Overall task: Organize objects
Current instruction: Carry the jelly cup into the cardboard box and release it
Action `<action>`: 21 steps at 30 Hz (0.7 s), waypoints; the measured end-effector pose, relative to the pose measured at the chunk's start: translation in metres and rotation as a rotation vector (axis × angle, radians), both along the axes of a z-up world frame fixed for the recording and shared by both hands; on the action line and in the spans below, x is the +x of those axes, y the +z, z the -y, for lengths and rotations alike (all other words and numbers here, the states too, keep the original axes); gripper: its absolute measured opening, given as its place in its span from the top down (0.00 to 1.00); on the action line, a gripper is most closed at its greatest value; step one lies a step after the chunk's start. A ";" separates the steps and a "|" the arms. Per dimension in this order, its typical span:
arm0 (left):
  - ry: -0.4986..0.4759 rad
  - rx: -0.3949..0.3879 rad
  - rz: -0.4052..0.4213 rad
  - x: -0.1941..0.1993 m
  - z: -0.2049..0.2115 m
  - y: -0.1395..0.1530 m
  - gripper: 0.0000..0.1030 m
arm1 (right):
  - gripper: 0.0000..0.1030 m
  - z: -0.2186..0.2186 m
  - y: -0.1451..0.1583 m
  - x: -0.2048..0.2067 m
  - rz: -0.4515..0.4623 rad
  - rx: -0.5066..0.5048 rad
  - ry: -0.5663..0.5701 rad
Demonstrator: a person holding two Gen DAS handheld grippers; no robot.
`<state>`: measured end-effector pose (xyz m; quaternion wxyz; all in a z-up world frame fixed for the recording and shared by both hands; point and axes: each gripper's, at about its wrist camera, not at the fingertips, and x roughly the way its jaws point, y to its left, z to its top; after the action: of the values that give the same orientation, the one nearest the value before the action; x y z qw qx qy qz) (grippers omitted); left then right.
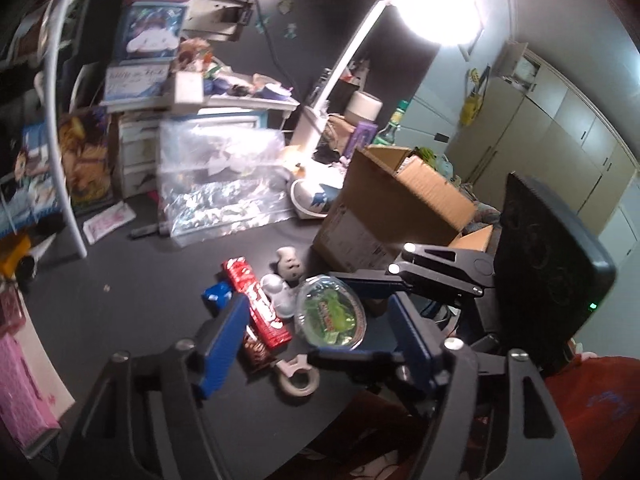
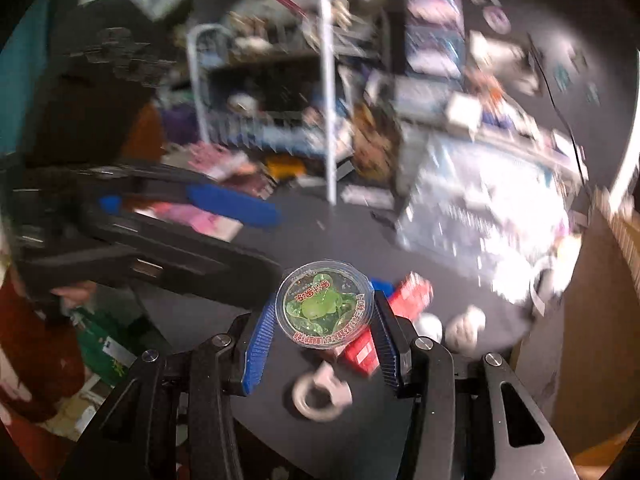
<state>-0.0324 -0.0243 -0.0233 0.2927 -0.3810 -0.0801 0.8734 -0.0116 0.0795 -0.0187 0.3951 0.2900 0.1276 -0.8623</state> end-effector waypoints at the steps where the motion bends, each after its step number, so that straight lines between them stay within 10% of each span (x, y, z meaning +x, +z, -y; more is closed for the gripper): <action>1: -0.006 -0.006 -0.005 -0.001 -0.002 0.006 0.35 | 0.59 0.002 0.007 0.001 -0.018 -0.002 0.012; 11: -0.076 -0.060 -0.030 -0.031 -0.058 0.054 0.63 | 0.59 -0.027 0.061 -0.001 -0.181 0.020 -0.001; 21: -0.216 -0.093 0.012 -0.096 -0.158 0.064 0.63 | 0.59 -0.118 0.076 -0.040 -0.120 0.031 -0.163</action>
<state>-0.1286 0.1334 0.0410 0.3666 -0.4057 0.0001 0.8373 -0.0517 0.1974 0.0576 0.3106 0.2535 0.1402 -0.9053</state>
